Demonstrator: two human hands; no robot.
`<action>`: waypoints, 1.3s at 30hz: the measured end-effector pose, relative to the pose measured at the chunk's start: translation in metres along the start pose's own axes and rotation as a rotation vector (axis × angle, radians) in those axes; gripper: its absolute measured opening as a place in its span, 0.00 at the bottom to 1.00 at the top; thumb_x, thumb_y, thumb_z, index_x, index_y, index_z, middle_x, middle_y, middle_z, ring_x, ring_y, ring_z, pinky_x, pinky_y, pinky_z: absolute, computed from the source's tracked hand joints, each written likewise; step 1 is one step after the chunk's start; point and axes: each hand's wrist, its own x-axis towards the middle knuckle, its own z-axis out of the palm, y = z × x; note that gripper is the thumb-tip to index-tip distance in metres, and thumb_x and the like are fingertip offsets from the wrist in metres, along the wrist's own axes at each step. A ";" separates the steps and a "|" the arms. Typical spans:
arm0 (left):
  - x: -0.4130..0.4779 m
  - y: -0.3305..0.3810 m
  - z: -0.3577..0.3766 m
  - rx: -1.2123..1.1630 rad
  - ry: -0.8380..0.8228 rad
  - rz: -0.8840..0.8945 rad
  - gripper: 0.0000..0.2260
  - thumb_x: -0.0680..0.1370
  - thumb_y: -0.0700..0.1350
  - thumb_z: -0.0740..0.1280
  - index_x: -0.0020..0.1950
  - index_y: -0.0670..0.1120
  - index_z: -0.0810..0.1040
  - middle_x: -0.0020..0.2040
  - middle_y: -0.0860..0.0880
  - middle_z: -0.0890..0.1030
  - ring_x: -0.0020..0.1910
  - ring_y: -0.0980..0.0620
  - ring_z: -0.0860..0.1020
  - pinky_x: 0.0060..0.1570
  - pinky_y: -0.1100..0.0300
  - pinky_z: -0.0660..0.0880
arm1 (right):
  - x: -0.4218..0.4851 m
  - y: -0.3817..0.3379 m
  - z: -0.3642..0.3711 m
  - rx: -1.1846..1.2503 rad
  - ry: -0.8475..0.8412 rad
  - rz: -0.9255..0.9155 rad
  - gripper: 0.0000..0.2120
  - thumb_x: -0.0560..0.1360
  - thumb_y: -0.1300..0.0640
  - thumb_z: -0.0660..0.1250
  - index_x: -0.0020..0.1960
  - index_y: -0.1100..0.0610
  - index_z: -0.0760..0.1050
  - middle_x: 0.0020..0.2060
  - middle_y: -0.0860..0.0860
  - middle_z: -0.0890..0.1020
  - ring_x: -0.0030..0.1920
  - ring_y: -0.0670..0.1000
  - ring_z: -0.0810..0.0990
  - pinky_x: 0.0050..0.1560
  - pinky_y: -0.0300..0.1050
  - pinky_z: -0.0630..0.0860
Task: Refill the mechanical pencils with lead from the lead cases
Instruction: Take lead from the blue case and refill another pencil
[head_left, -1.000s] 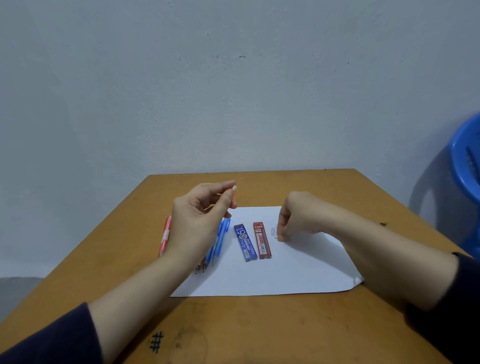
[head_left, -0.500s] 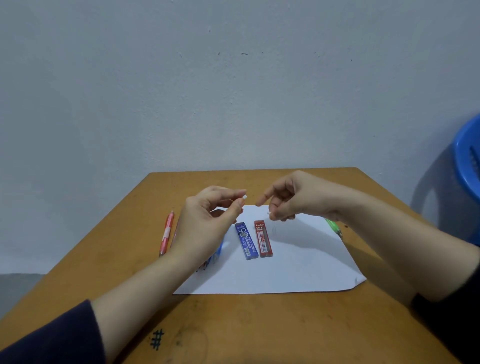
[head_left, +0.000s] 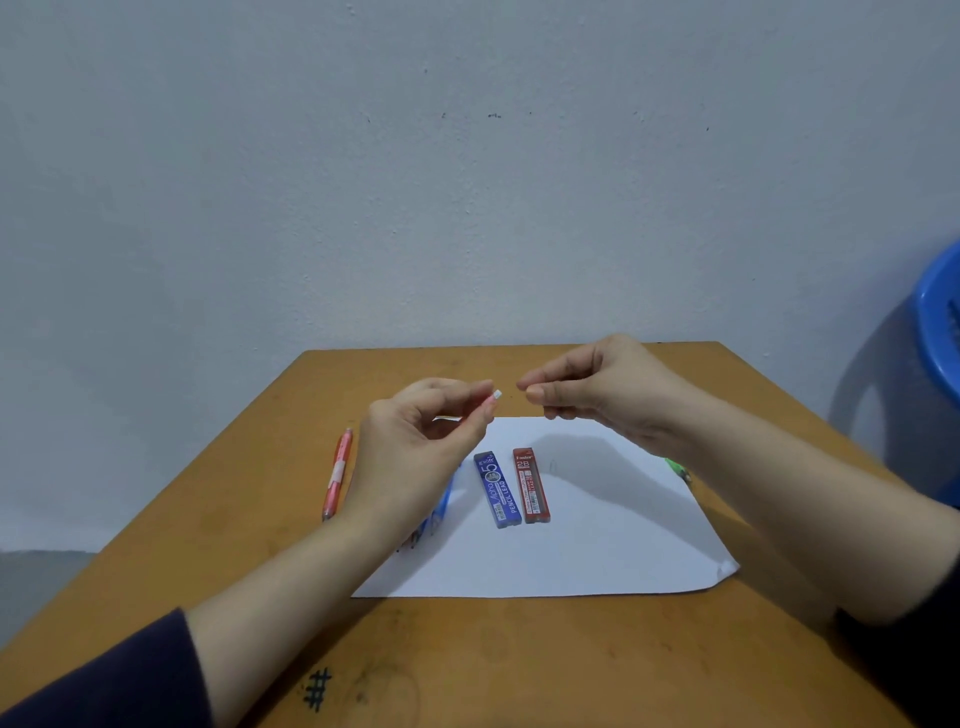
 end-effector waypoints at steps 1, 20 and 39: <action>0.000 0.000 0.000 -0.005 0.000 0.005 0.09 0.72 0.38 0.74 0.47 0.52 0.84 0.44 0.54 0.84 0.44 0.54 0.83 0.45 0.60 0.80 | 0.000 0.001 0.001 0.060 -0.009 0.013 0.05 0.69 0.67 0.72 0.43 0.60 0.82 0.29 0.52 0.80 0.30 0.45 0.76 0.38 0.34 0.74; -0.002 0.001 0.001 -0.001 -0.030 0.055 0.12 0.71 0.35 0.73 0.45 0.53 0.84 0.44 0.54 0.85 0.43 0.55 0.83 0.44 0.62 0.79 | -0.004 0.002 0.014 0.376 -0.048 0.088 0.07 0.70 0.73 0.67 0.45 0.64 0.80 0.31 0.54 0.82 0.29 0.47 0.77 0.32 0.34 0.74; -0.001 -0.001 -0.001 0.021 -0.048 0.053 0.10 0.71 0.36 0.73 0.46 0.52 0.84 0.43 0.54 0.84 0.43 0.55 0.83 0.44 0.61 0.80 | -0.005 0.004 0.015 0.287 -0.019 0.064 0.06 0.68 0.72 0.71 0.43 0.64 0.82 0.33 0.56 0.83 0.31 0.49 0.78 0.37 0.35 0.75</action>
